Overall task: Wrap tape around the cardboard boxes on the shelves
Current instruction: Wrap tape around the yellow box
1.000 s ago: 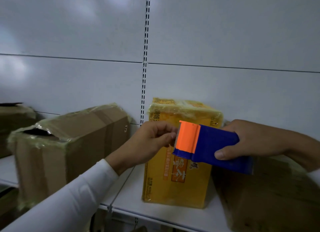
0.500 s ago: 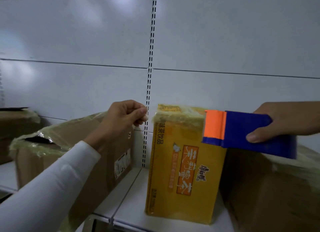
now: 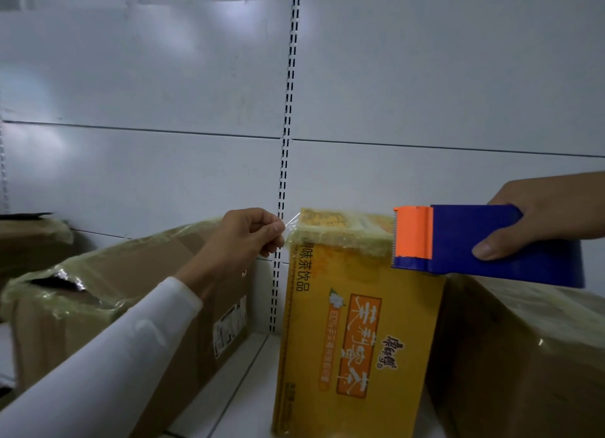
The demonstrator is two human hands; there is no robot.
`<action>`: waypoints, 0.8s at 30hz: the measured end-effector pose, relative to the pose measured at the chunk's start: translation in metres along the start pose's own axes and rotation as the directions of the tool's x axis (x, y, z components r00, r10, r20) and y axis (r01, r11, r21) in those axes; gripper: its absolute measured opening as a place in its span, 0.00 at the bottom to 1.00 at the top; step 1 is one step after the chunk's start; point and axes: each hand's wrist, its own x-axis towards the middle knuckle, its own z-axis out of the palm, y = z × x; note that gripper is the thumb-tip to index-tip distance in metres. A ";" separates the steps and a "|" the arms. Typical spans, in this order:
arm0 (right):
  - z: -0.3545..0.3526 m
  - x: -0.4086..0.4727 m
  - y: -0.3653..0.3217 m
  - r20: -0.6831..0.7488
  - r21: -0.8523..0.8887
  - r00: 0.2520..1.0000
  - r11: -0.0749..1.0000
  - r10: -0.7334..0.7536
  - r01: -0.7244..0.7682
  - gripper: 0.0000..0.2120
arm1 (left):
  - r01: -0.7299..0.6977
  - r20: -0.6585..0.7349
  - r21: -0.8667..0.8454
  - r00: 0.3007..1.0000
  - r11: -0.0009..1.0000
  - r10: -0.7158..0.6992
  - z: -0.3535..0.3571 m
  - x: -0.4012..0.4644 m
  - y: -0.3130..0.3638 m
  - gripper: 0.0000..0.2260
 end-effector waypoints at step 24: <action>0.012 -0.002 0.001 -0.080 0.035 0.996 0.998 -0.044 0.047 0.27 | -0.464 0.131 0.410 0.882 0.786 0.452 0.025 0.017 -0.011 0.12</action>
